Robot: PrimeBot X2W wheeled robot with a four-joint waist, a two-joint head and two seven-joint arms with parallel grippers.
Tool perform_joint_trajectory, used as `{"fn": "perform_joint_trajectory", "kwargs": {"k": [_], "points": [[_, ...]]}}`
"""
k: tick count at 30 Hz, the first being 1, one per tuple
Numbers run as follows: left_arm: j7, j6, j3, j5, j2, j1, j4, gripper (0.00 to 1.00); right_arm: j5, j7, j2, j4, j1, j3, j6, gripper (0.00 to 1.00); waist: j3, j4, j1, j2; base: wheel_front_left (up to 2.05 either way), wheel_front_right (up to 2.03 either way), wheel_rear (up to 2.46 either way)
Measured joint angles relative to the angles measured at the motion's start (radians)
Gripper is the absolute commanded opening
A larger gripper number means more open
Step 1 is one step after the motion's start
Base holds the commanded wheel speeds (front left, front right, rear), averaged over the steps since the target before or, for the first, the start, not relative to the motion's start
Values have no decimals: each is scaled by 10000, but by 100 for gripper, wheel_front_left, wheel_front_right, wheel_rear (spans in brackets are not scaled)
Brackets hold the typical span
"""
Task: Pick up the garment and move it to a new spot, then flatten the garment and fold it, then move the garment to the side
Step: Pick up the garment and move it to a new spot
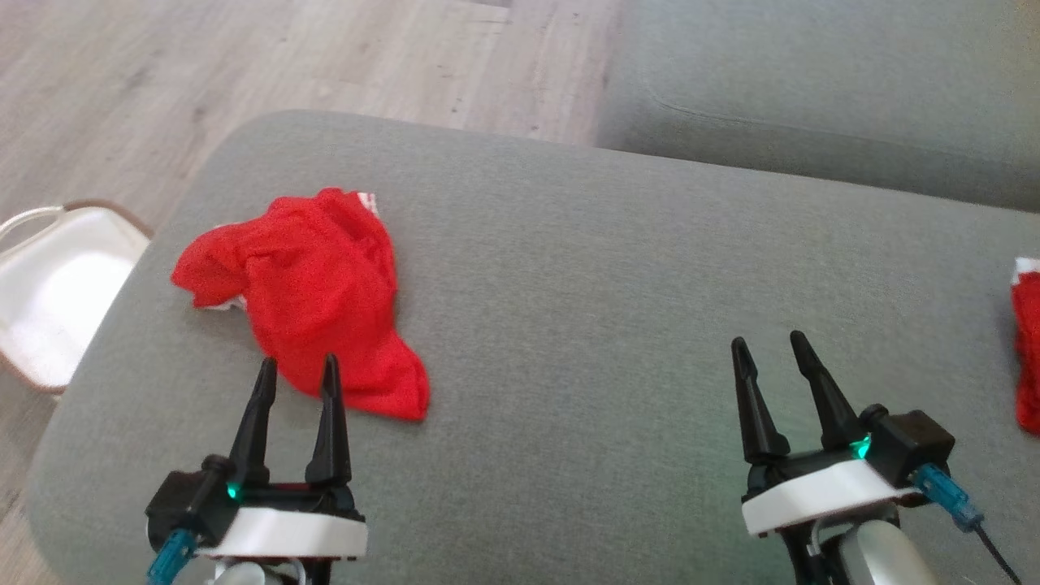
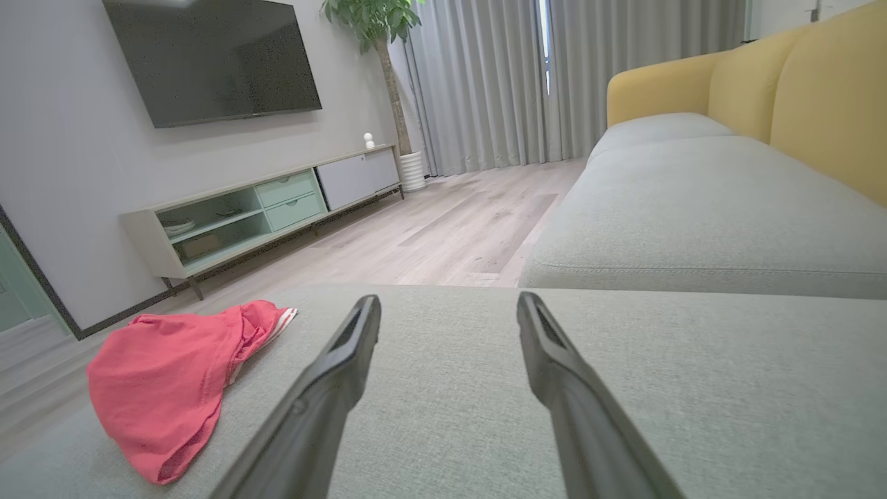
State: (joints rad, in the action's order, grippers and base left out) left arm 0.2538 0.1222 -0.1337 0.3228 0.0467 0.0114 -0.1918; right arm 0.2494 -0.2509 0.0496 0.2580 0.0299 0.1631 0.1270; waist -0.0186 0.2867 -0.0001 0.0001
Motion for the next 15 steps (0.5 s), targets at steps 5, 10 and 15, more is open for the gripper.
{"fn": "perform_joint_trajectory", "kwargs": {"k": [5, 10, 15], "points": [[0, -2, 88, -63, 2, -9, 0, 100, 102, 0, -2, 8, -5, 146, 0, 100, -79, 428, 0, 0, 0, 0, 0], [0, -2, 150, -63, 2, -119, 35, 100, 150, 0, -2, 10, -13, 228, 0, 100, -3, 516, 0, 0, 0, 0, 0], [0, -2, 527, -121, 0, -97, 125, 100, 138, 0, -4, -25, -1, 178, 0, 100, 317, 381, 0, 0, 0, 0, 0]]}}
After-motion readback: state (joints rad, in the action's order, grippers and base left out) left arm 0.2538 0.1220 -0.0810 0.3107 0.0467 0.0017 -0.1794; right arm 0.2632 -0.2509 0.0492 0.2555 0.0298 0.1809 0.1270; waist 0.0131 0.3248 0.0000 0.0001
